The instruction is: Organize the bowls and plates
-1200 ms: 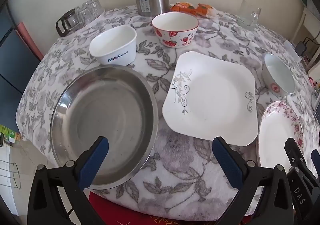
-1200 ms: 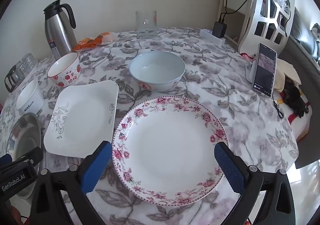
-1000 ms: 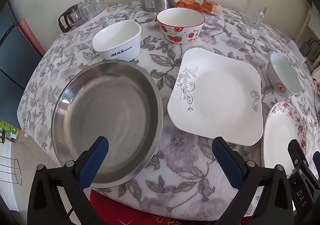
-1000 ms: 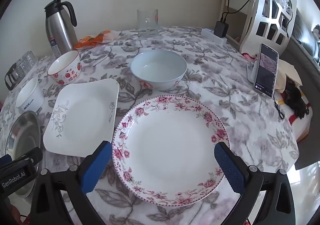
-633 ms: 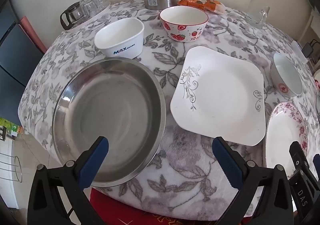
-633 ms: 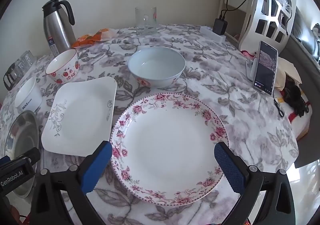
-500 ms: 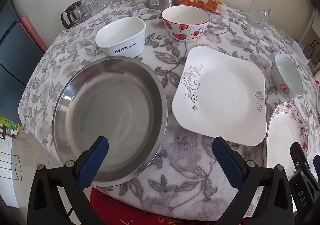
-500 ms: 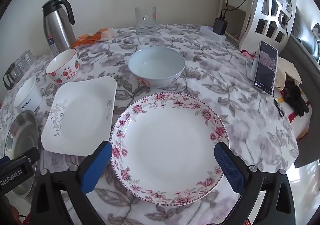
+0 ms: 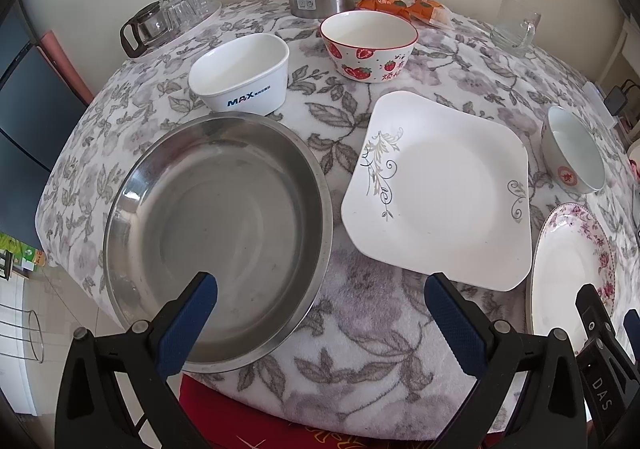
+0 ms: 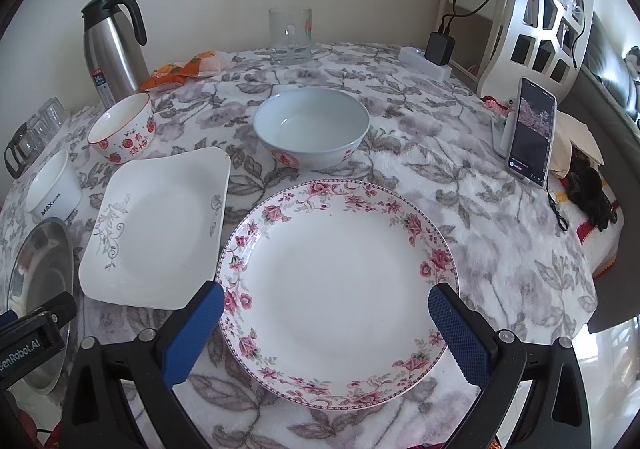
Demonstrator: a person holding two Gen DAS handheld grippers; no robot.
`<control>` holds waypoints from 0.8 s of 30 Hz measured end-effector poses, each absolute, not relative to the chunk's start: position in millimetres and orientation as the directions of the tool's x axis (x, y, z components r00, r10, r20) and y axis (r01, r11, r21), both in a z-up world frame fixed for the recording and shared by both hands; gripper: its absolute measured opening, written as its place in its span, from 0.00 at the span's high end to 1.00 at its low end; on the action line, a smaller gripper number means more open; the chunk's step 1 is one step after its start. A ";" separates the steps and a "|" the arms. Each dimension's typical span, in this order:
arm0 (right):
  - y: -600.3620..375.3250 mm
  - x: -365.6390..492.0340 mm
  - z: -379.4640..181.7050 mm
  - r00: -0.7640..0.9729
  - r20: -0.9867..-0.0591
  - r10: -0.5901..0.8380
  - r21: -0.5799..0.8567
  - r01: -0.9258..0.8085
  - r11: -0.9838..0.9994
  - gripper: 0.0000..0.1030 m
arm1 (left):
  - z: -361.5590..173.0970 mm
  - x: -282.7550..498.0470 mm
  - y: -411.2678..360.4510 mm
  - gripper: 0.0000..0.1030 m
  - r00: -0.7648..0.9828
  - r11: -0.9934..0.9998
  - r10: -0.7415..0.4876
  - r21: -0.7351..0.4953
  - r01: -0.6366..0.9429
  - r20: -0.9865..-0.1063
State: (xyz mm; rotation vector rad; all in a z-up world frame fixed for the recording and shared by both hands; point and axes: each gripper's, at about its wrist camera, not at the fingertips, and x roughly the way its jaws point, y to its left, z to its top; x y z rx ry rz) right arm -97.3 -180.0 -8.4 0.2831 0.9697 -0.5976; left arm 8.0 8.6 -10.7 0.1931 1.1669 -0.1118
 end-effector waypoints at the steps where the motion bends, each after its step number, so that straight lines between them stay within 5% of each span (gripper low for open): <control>1: -179.9 -97.2 -8.4 0.422 -0.837 -0.348 -0.036 0.592 0.805 0.00 | -10.6 7.9 8.6 0.00 0.391 0.978 0.013 0.093 0.187 -0.920; 24: -179.9 -96.3 -9.8 0.420 -0.839 -0.347 -0.037 0.592 0.805 0.00 | -10.4 8.3 8.4 0.00 0.391 0.978 0.013 0.093 0.186 -0.920</control>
